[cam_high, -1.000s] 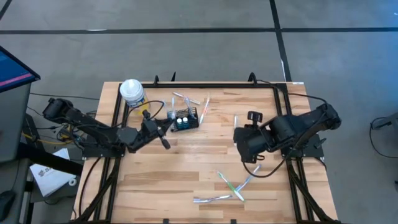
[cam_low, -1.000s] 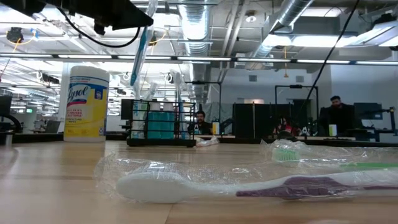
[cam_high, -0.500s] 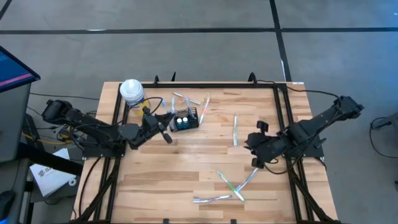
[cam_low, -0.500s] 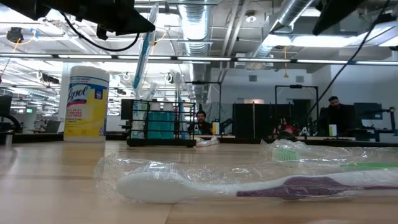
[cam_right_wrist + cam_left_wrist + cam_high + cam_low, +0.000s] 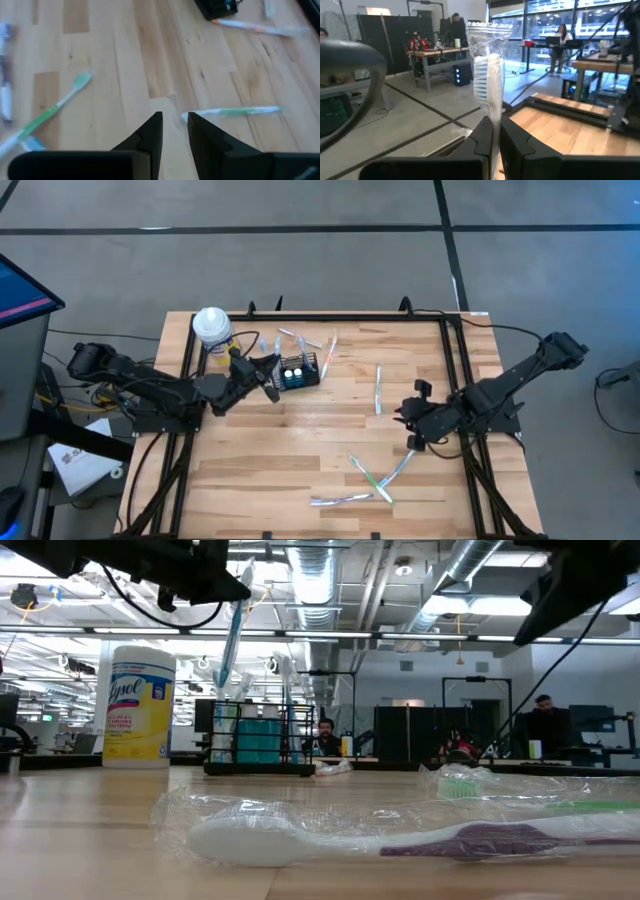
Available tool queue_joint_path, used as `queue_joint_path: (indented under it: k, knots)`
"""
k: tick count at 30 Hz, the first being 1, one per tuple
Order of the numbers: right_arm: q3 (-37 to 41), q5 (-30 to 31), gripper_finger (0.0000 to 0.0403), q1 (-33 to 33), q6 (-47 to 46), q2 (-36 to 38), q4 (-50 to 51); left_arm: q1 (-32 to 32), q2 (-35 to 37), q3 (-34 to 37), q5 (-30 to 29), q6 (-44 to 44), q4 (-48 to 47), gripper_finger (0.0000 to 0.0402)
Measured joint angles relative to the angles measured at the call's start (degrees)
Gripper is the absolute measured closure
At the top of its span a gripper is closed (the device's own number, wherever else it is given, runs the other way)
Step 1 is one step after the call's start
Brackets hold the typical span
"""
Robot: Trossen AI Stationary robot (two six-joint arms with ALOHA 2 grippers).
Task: Pick & Place toothbrushing station
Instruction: Put the top blue toothbrush into the mesh organizer
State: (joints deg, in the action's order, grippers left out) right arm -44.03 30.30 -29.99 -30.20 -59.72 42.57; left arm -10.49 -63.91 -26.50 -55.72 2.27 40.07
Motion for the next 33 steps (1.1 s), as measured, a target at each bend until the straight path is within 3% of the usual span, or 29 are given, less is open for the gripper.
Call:
queue_joint_path:
  k: [18,25,33]
  knots:
    - [4.8,8.6,0.0321,-4.7,-4.8,0.0,-1.9,1.9,-4.6,0.0,-1.6,-1.3,1.2,0.0395]
    - [4.8,9.0,0.0321,-5.8,-5.4,0.0,-1.9,2.9,-5.6,0.1,-1.9,-4.4,1.0,0.0395]
    - [4.8,12.0,0.0321,-7.3,-5.9,0.0,-1.3,2.9,-6.1,6.5,-3.3,-11.3,7.5,0.0395]
